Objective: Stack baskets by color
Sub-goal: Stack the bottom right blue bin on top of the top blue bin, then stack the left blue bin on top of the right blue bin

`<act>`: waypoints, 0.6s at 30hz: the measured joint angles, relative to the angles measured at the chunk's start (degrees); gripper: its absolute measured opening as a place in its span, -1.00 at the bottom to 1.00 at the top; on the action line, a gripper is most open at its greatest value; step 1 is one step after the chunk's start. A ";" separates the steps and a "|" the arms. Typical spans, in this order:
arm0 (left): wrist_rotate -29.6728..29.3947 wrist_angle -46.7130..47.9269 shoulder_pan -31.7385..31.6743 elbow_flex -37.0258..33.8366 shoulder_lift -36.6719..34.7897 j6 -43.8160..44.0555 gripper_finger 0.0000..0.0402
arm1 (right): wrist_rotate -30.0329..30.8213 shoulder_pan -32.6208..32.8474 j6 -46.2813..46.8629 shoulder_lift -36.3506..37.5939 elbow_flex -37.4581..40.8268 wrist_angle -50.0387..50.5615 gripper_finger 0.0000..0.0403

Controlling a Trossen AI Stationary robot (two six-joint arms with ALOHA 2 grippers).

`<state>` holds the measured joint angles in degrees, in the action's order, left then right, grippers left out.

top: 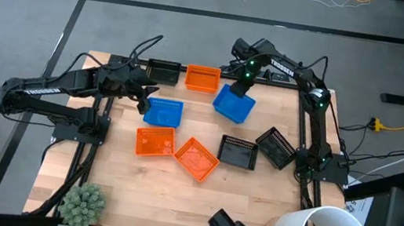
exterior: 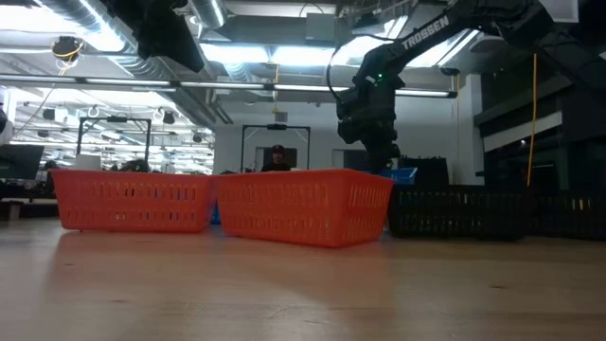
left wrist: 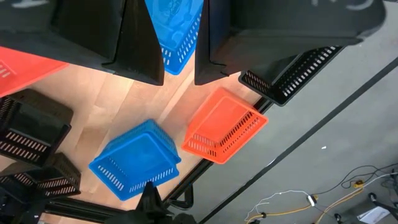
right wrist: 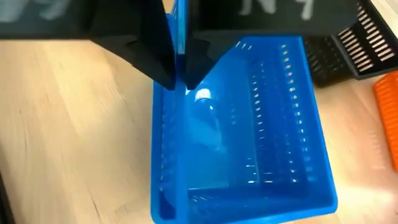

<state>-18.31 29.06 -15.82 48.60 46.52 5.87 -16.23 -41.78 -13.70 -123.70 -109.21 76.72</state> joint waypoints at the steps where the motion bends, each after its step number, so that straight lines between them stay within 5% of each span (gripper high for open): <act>1: -0.01 0.00 -0.01 0.00 0.00 0.00 -0.59 | 0.00 0.00 0.00 0.00 -0.09 -0.04 -0.77; 9: -0.01 0.00 -0.01 0.00 0.00 0.00 -0.59 | -0.73 0.05 1.59 -0.02 -5.67 2.54 -0.70; 16: -0.01 0.00 -0.01 0.00 0.00 0.00 -0.59 | -21.32 5.43 1.42 -0.02 -10.14 -5.81 -0.69; 18: -0.01 0.00 -0.03 0.00 0.00 0.00 -0.59 | -21.71 8.92 1.78 -0.02 -10.14 -13.15 -0.69</act>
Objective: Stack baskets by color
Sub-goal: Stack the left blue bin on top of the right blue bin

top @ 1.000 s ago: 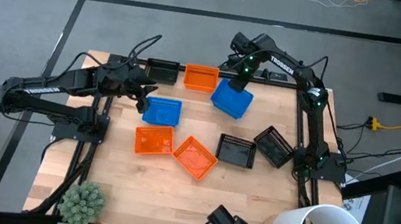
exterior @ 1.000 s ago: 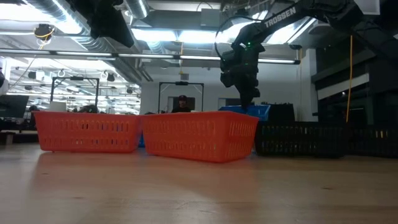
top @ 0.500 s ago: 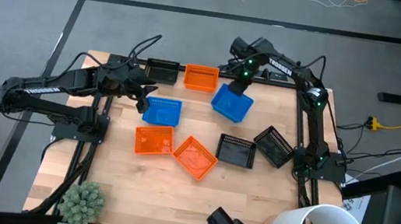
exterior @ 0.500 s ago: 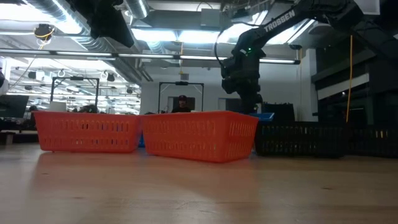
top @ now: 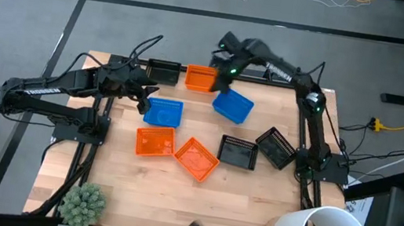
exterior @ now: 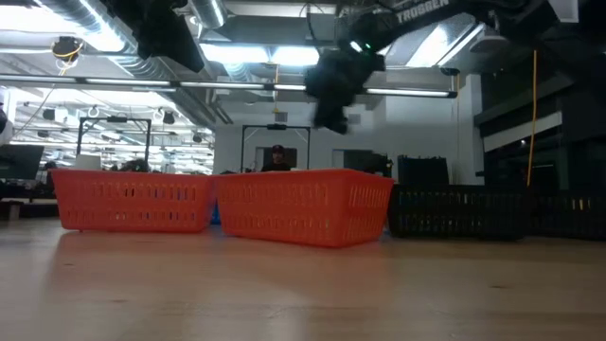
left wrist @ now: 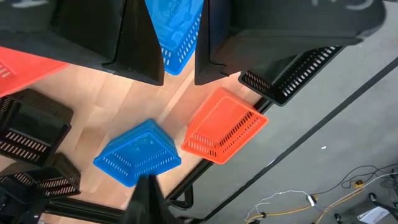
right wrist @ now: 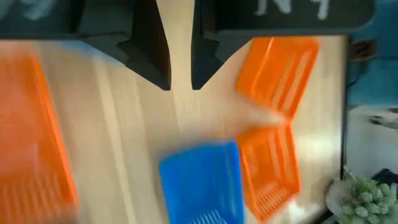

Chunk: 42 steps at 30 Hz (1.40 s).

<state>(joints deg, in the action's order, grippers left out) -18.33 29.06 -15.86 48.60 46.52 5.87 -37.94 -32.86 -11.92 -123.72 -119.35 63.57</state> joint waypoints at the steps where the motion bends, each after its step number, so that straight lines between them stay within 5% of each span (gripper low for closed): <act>1: -0.06 0.00 0.00 0.00 0.00 0.00 -0.59 | 1.77 1.80 0.21 -0.01 0.00 -3.63 -0.69; 8: -1.98 0.72 0.00 0.00 -0.02 5.02 -0.59 | 18.63 11.55 0.62 -0.49 -0.48 -16.14 -0.71; 16: 5.17 22.43 -2.31 -1.25 5.60 34.22 -0.59 | 25.81 9.69 5.88 0.17 -13.07 4.25 -0.71; 26: 5.99 16.15 -3.12 -3.32 18.82 42.13 -0.59 | 29.79 6.58 8.66 6.56 -11.58 14.00 -0.71; 42: 4.38 24.37 -6.34 -3.26 21.35 53.59 -0.61 | 29.95 5.75 4.15 7.34 -11.52 19.63 -0.71</act>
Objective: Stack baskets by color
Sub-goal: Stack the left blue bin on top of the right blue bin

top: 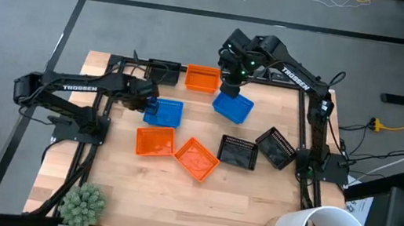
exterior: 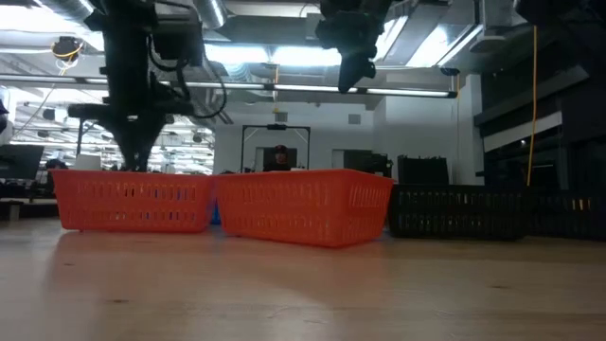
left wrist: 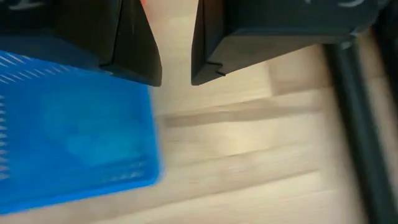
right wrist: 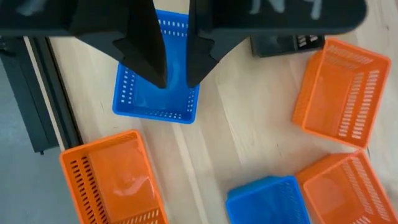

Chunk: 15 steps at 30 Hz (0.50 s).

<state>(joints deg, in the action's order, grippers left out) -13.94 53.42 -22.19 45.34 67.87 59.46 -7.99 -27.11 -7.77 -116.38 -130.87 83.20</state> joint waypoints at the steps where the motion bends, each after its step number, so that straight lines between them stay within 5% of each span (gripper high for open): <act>1: -0.31 1.08 -0.21 0.00 0.37 0.44 -0.62 | -0.01 0.00 -0.28 0.00 0.00 0.14 -0.71; 9: 1.19 -3.17 -0.42 0.00 8.73 1.51 -0.71 | -0.14 0.02 -1.55 -0.02 0.00 1.29 -0.71; 15: 9.24 -26.37 -1.01 -0.02 16.41 -3.87 -0.74 | -0.20 0.02 -1.57 -0.04 0.00 3.36 -0.71</act>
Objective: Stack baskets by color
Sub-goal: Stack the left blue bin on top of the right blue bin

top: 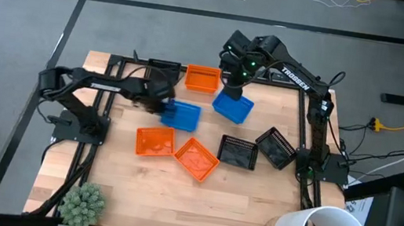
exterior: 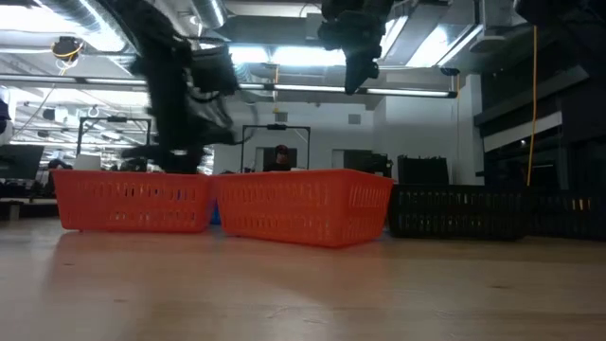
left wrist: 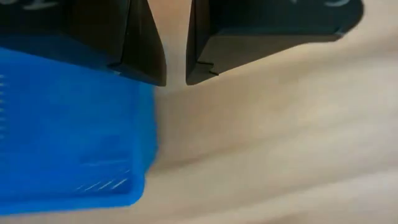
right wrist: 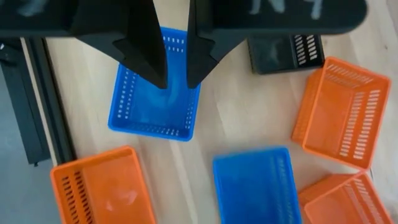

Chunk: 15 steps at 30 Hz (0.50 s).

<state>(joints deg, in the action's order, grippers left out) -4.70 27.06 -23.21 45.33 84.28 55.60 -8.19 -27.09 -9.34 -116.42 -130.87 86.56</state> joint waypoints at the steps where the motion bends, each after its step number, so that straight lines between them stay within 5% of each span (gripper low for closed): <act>1: 2.12 -5.20 -0.07 0.02 0.76 -1.07 -0.74 | 0.00 -0.02 0.00 0.00 0.00 0.37 -0.71; 4: 4.58 -11.98 -0.02 0.96 1.65 -2.12 -0.74 | 0.02 0.00 0.03 0.00 0.00 1.52 -0.71; 15: 3.66 8.40 0.43 5.61 -9.89 -9.43 -0.74 | 0.05 0.81 0.03 -0.04 1.41 -1.88 -0.71</act>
<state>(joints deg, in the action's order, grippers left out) -1.05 35.46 -22.78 50.94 74.39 46.16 -8.14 -26.29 -9.31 -116.46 -129.45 84.69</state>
